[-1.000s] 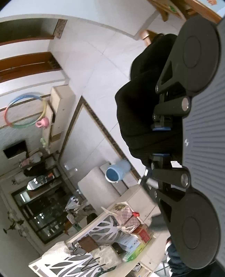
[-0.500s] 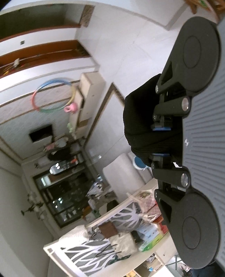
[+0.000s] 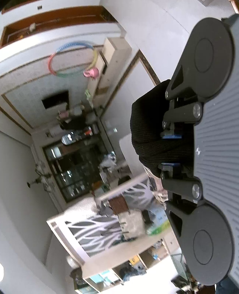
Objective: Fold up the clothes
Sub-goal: 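Lift the black garment off the chair with both grippers and shake it out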
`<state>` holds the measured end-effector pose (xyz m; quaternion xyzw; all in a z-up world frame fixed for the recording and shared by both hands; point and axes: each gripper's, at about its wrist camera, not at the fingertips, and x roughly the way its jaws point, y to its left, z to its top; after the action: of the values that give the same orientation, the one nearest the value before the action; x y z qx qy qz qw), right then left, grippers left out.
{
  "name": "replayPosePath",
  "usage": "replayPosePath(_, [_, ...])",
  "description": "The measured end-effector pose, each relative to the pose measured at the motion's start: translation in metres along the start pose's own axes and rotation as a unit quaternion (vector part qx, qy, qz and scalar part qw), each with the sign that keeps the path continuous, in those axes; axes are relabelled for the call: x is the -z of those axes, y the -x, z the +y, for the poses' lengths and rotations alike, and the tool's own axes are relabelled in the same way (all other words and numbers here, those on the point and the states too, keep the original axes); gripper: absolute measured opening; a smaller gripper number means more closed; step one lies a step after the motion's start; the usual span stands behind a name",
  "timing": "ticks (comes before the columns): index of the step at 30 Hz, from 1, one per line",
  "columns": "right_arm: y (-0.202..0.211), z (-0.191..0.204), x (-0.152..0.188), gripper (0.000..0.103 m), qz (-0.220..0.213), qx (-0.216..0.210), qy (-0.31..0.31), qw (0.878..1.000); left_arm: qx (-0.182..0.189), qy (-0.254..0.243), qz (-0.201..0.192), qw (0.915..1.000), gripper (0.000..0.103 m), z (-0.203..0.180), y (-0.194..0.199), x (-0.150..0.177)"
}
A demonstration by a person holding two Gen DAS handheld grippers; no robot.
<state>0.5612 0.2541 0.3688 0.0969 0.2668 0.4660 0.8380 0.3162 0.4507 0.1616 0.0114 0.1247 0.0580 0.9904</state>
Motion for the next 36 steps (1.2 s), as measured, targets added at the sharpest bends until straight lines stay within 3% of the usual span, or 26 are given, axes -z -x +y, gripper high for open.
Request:
replayPosePath(5, [0.0, 0.039, 0.01, 0.025, 0.009, -0.028, 0.003, 1.0, -0.019, -0.022, -0.017, 0.9994, 0.013, 0.018, 0.059, -0.002])
replayPosePath(11, [0.045, 0.1, 0.052, 0.025, -0.003, -0.047, 0.018, 0.999, -0.02, -0.039, -0.047, 0.9979, 0.013, 0.016, 0.145, -0.018])
replayPosePath(18, [0.172, 0.168, 0.092, 0.025, -0.025, -0.036, 0.026, 0.999, 0.042, -0.062, -0.077, 0.9943, 0.013, -0.028, 0.257, -0.046])
replayPosePath(22, [0.274, 0.226, 0.112, 0.025, -0.039, -0.017, 0.042, 0.998, 0.088, -0.058, -0.113, 0.988, 0.013, -0.064, 0.316, -0.062])
replayPosePath(29, [0.479, 0.328, 0.148, 0.025, -0.088, 0.042, 0.075, 0.992, 0.205, -0.06, -0.166, 0.9628, 0.013, -0.142, 0.434, -0.101])
replayPosePath(36, [0.69, 0.395, 0.183, 0.025, -0.119, 0.168, 0.055, 0.977, 0.351, -0.062, -0.163, 0.9201, 0.013, -0.243, 0.48, -0.144])
